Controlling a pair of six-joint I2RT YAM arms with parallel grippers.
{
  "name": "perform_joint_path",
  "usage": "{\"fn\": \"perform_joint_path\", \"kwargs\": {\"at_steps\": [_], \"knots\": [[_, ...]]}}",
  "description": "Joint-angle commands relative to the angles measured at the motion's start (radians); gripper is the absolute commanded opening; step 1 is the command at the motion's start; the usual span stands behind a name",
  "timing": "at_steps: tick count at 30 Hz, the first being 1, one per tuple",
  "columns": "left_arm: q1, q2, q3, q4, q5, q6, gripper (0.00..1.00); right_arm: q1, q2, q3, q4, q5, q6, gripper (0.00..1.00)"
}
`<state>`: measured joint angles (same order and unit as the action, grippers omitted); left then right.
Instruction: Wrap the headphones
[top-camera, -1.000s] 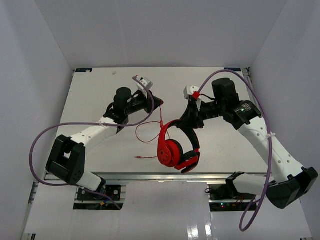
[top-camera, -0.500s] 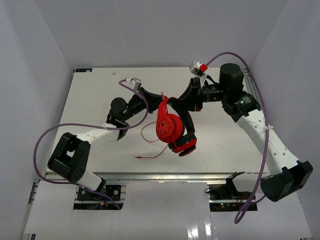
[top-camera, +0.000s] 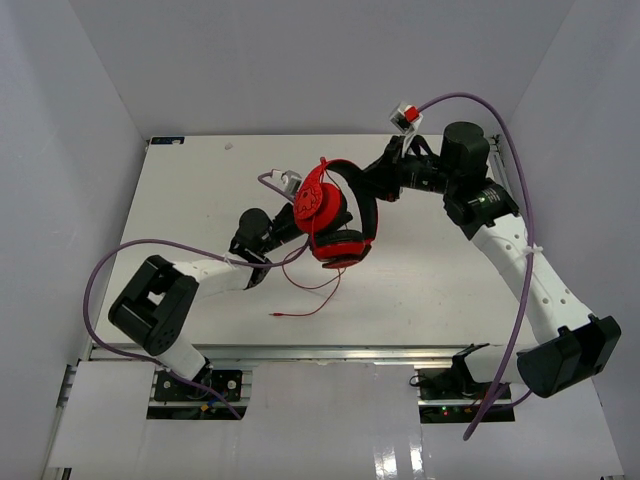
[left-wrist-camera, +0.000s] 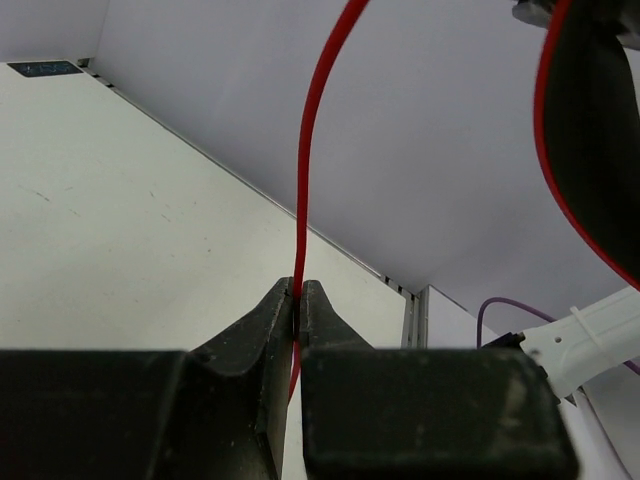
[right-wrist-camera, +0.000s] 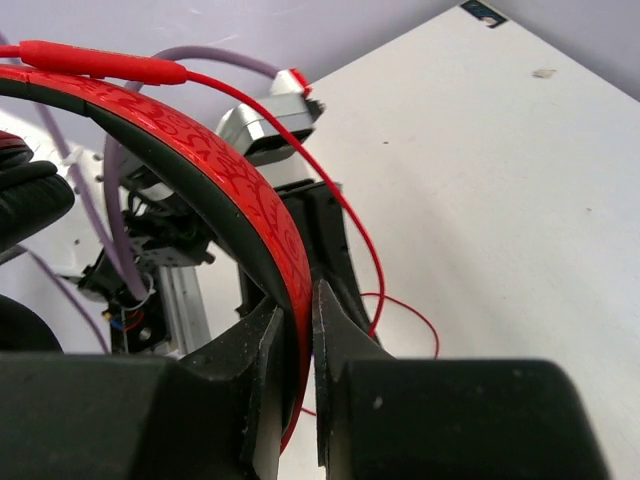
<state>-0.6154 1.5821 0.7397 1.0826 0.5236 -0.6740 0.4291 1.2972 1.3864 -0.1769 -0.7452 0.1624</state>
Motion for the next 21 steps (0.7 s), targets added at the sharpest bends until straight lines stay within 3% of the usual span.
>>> {"fn": "perform_joint_path", "kwargs": {"at_steps": [1, 21], "knots": [[-0.022, 0.007, -0.033, 0.081, -0.016, -0.023, 0.18, -0.028, -0.022, 0.074, 0.046, 0.117, 0.042, 0.08], [-0.152, 0.152, -0.095, 0.222, -0.045, -0.068, 0.19, -0.132, 0.009, 0.137, 0.055, 0.148, 0.08, 0.08]]}}
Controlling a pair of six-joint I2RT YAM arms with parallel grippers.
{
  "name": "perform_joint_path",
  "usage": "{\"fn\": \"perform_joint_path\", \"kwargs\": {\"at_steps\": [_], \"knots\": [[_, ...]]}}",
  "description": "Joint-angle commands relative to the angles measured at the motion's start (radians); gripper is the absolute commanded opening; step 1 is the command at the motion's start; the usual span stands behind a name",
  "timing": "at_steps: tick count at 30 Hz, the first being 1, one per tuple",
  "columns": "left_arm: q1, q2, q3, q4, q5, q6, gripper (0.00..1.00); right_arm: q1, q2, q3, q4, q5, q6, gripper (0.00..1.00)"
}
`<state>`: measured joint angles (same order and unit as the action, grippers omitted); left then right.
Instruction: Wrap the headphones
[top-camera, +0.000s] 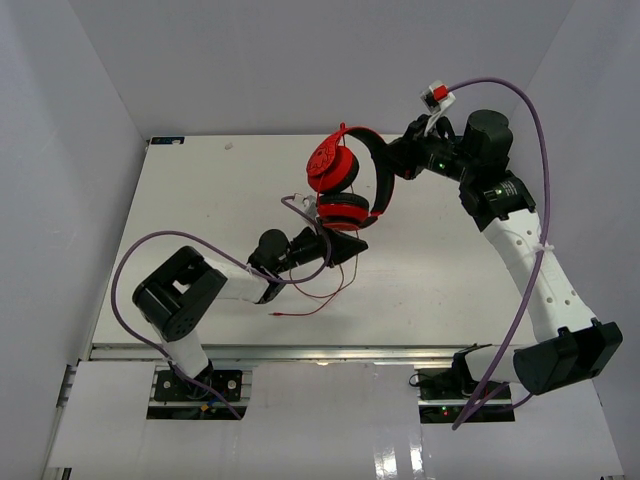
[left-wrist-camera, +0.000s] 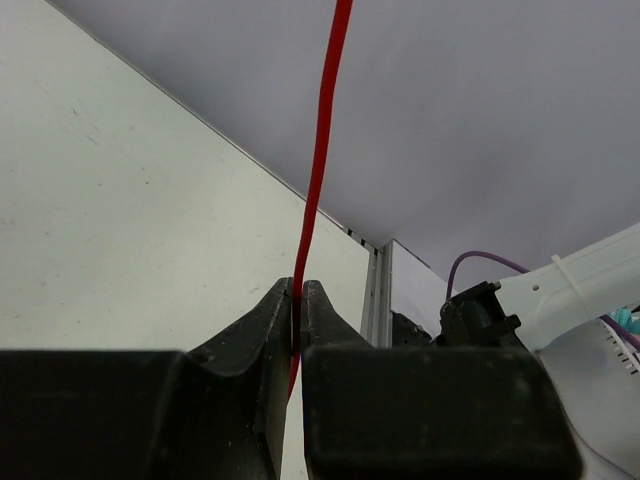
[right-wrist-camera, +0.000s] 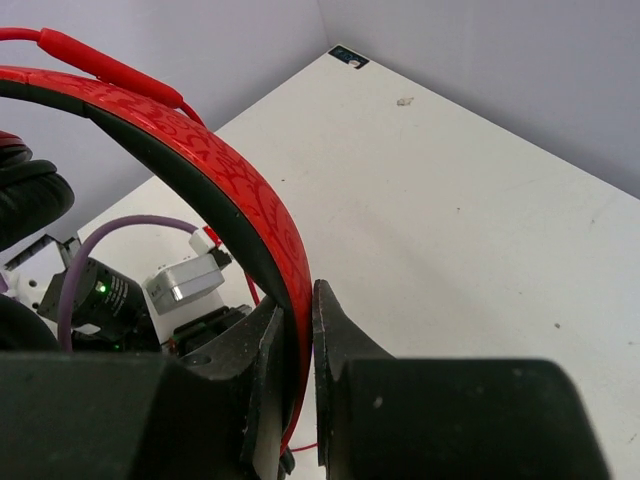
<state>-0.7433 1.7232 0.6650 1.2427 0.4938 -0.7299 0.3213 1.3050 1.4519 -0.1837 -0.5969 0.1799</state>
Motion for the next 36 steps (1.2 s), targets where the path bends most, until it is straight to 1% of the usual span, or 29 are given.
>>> {"fn": "perform_joint_path", "kwargs": {"at_steps": [1, 8, 16, 20, 23, 24, 25, 27, 31, 34, 36], "knots": [[-0.029, 0.014, -0.025, 0.069, -0.02, -0.011, 0.19, -0.031, 0.004, 0.073, 0.062, -0.003, 0.064, 0.08], [-0.063, 0.045, -0.055, 0.11, -0.029, -0.015, 0.19, -0.056, 0.013, 0.078, 0.064, -0.012, 0.078, 0.08], [-0.111, 0.068, -0.102, 0.091, -0.027, 0.018, 0.18, -0.093, 0.023, 0.089, 0.066, -0.008, 0.095, 0.08], [-0.153, 0.057, -0.145, 0.05, -0.042, 0.057, 0.16, -0.099, 0.023, 0.095, 0.042, 0.078, 0.118, 0.08], [-0.174, 0.025, -0.187, 0.021, -0.077, 0.084, 0.08, -0.099, 0.019, 0.099, 0.009, 0.201, 0.091, 0.08], [-0.184, -0.004, -0.208, -0.004, -0.098, 0.093, 0.03, -0.099, 0.016, 0.094, -0.003, 0.239, 0.083, 0.08], [-0.196, -0.036, -0.219, -0.044, -0.115, 0.111, 0.0, -0.096, 0.012, 0.083, -0.012, 0.297, 0.086, 0.08], [-0.219, -0.092, -0.221, -0.13, -0.147, 0.159, 0.0, -0.088, -0.002, 0.059, -0.021, 0.442, 0.107, 0.08], [-0.289, -0.219, -0.156, -0.453, -0.207, 0.257, 0.0, -0.039, -0.026, -0.025, -0.013, 0.636, 0.107, 0.08], [-0.305, -0.275, -0.075, -0.636, -0.218, 0.299, 0.0, 0.006, -0.033, -0.092, 0.009, 0.806, 0.107, 0.08], [-0.318, -0.29, -0.028, -0.701, -0.213, 0.311, 0.0, 0.036, -0.036, -0.135, 0.028, 0.904, 0.103, 0.08]]}}
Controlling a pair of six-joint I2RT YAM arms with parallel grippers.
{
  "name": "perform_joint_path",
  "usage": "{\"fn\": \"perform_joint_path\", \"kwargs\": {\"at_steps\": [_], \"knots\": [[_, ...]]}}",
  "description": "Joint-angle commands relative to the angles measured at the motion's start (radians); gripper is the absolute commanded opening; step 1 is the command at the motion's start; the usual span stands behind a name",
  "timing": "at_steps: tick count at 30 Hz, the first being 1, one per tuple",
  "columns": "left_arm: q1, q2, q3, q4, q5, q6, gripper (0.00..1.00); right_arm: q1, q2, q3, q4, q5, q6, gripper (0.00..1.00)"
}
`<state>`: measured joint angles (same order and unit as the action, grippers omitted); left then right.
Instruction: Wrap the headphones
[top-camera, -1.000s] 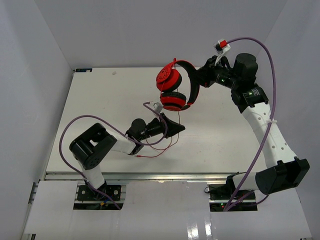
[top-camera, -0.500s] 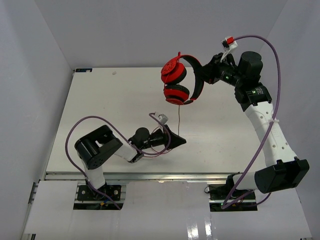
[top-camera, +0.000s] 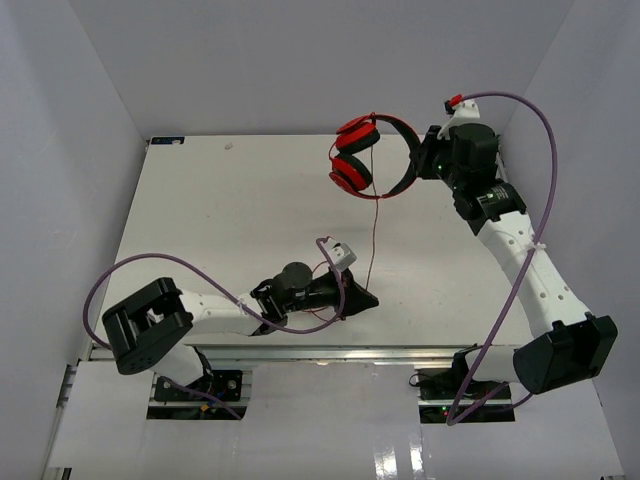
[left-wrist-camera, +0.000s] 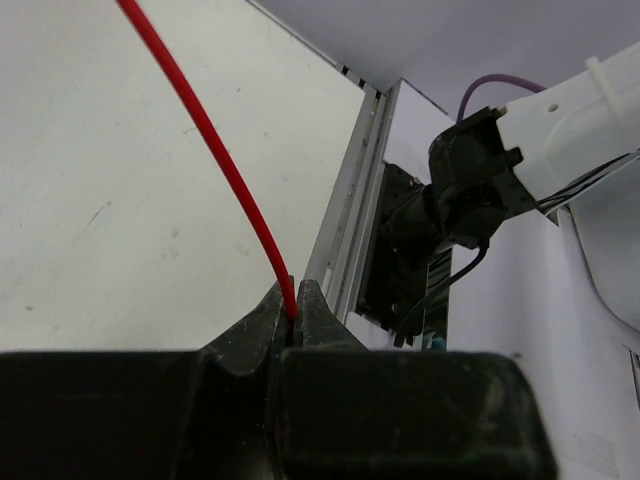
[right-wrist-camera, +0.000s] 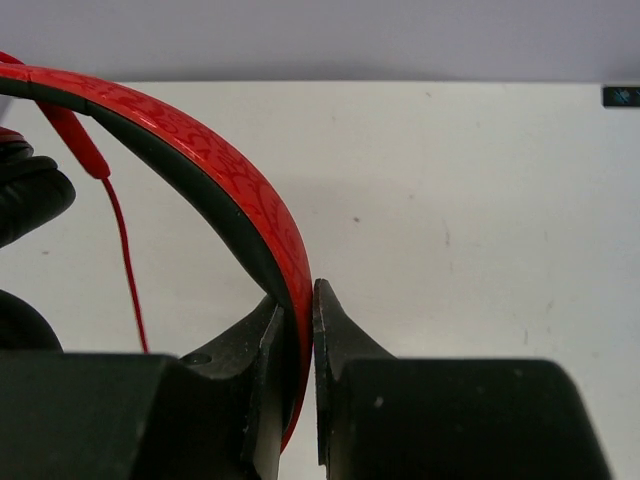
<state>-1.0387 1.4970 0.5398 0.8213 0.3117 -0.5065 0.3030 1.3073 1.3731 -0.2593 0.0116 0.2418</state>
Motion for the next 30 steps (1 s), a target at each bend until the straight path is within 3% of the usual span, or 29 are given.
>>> {"fn": "perform_joint_path", "kwargs": {"at_steps": [1, 5, 9, 14, 17, 20, 24, 30], "knots": [[-0.029, -0.066, 0.115, -0.324, -0.024, 0.093, 0.0, 0.067, -0.04, -0.078, 0.116, 0.323, 0.028, 0.08], [-0.053, -0.085, 0.233, -0.525, -0.023, 0.133, 0.0, 0.12, -0.037, -0.186, 0.197, 0.472, -0.076, 0.08], [-0.058, -0.149, 0.365, -0.823, -0.088, 0.212, 0.0, 0.12, -0.056, -0.287, 0.308, 0.476, -0.215, 0.08], [-0.054, -0.251, 0.573, -1.167, -0.277, 0.37, 0.0, 0.089, -0.109, -0.4, 0.311, 0.289, -0.368, 0.08], [-0.031, -0.269, 0.666, -1.307, -0.391, 0.433, 0.0, 0.038, -0.154, -0.439, 0.287, 0.026, -0.473, 0.08], [0.005, -0.268, 0.737, -1.348, -0.441, 0.49, 0.0, 0.018, -0.205, -0.484, 0.284, -0.15, -0.556, 0.08], [0.077, -0.231, 0.803, -1.362, -0.464, 0.556, 0.0, 0.008, -0.233, -0.502, 0.262, -0.231, -0.604, 0.08], [0.184, -0.15, 0.838, -1.269, -0.453, 0.643, 0.04, 0.007, -0.257, -0.496, 0.118, -0.461, -0.785, 0.08]]}}
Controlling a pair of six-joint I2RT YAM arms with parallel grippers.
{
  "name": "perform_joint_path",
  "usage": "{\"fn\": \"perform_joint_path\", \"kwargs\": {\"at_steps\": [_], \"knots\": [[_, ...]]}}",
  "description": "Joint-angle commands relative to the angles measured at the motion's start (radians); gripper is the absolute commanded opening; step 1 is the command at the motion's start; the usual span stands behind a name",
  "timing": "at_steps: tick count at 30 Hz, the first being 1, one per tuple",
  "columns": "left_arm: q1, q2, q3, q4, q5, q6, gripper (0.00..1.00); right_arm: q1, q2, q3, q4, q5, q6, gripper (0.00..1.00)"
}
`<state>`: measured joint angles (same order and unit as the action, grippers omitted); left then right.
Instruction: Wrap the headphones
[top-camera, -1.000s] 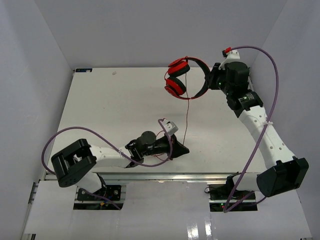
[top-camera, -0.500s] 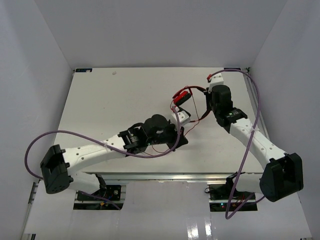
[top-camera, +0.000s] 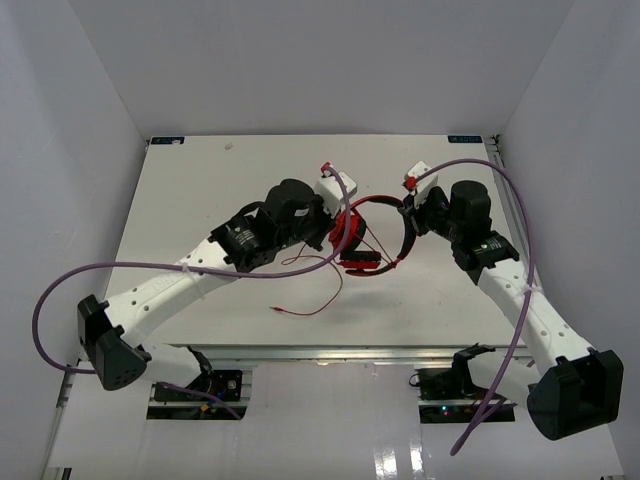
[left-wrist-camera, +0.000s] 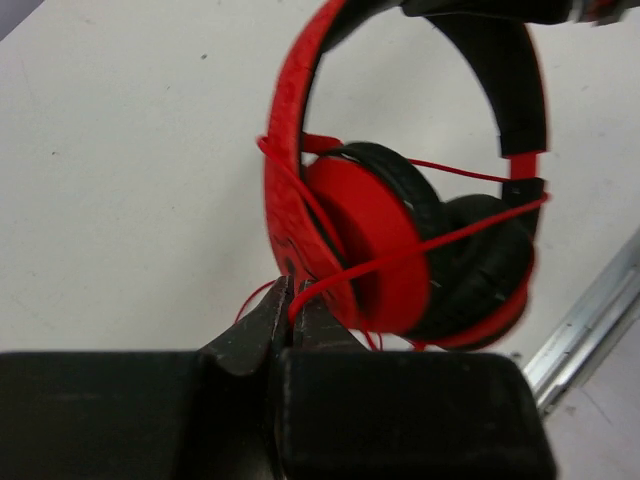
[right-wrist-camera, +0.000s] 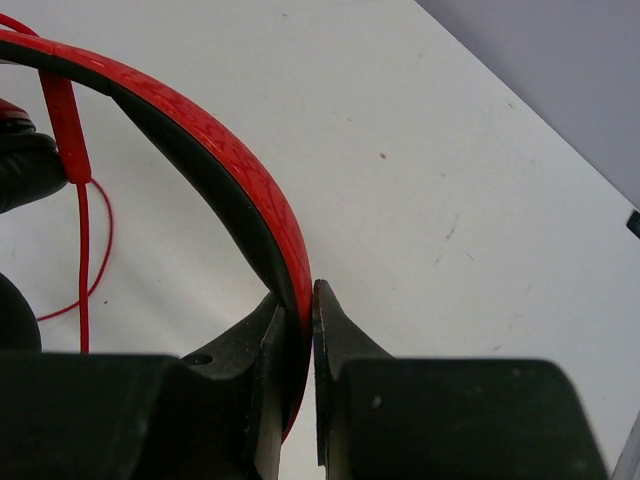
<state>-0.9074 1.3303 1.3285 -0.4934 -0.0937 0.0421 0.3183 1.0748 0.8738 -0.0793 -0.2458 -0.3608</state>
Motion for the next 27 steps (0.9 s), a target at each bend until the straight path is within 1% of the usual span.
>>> {"fn": "perform_joint_path", "kwargs": {"at_steps": [1, 3, 5, 9, 11, 14, 15, 21, 27], "knots": [[0.06, 0.023, 0.05, 0.068, -0.04, 0.102, 0.06, -0.008, -0.027, 0.004, -0.077, -0.225, -0.197, 0.08], [0.069, 0.04, 0.052, 0.1, -0.03, 0.114, 0.1, -0.01, -0.036, -0.001, -0.118, -0.26, -0.232, 0.08], [0.077, 0.05, 0.054, 0.114, -0.023, 0.128, 0.12, -0.01, -0.045, -0.011, -0.139, -0.29, -0.257, 0.08], [0.098, 0.048, 0.012, 0.147, -0.018, 0.127, 0.15, -0.01, -0.064, -0.021, -0.146, -0.316, -0.233, 0.08], [0.105, 0.02, -0.048, 0.183, -0.007, 0.116, 0.19, -0.017, -0.067, -0.01, -0.149, -0.352, -0.187, 0.08], [0.117, -0.035, -0.148, 0.235, 0.009, 0.089, 0.25, -0.053, -0.042, 0.029, -0.153, -0.456, -0.095, 0.08], [0.123, -0.057, -0.183, 0.253, 0.018, 0.074, 0.25, -0.068, -0.033, 0.051, -0.157, -0.497, -0.068, 0.08], [0.154, -0.13, -0.297, 0.346, 0.09, -0.002, 0.29, -0.099, 0.025, 0.114, -0.151, -0.561, 0.092, 0.08], [0.177, -0.124, -0.392, 0.461, 0.21, -0.08, 0.29, -0.162, 0.082, 0.142, -0.13, -0.681, 0.223, 0.08]]}}
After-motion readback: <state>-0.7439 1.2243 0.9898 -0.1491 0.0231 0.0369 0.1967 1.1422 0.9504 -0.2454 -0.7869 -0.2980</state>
